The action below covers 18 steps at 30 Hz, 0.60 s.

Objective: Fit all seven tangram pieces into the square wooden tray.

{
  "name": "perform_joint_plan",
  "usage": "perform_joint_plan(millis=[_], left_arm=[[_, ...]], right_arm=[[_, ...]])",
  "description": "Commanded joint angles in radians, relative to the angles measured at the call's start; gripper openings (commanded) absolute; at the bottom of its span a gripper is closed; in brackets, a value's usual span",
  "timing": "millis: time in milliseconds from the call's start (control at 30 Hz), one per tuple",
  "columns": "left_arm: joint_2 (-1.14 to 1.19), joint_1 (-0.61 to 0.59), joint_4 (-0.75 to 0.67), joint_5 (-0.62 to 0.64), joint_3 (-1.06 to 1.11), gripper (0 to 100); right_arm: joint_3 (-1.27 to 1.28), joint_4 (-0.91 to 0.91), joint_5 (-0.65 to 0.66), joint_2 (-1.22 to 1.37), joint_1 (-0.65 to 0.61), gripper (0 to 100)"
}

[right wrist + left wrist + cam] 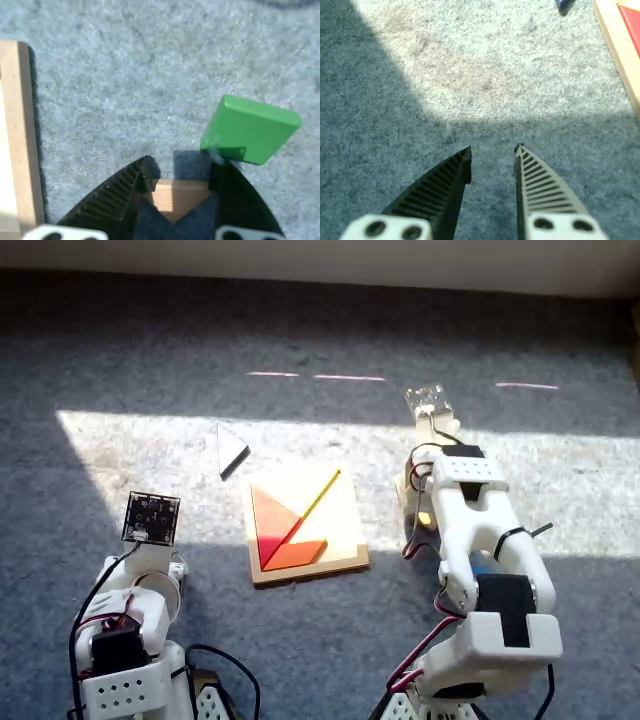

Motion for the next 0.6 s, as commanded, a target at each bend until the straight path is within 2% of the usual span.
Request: perform_joint_plan(millis=[0,167,567], left_arm=[[-0.045,-0.01,-0.02,-0.008,-0.004,15],[-0.045,-0.01,-0.02,-0.008,-0.004,15],[-0.045,-0.01,-0.02,-0.008,-0.002,15]], right_arm=[[-0.042,0.105,0.06,0.002,0.016,19.5],[-0.166,0.292,0.176,0.007,0.004,19.8],[-0.291,0.518,0.356,0.007,-0.044,19.9]])
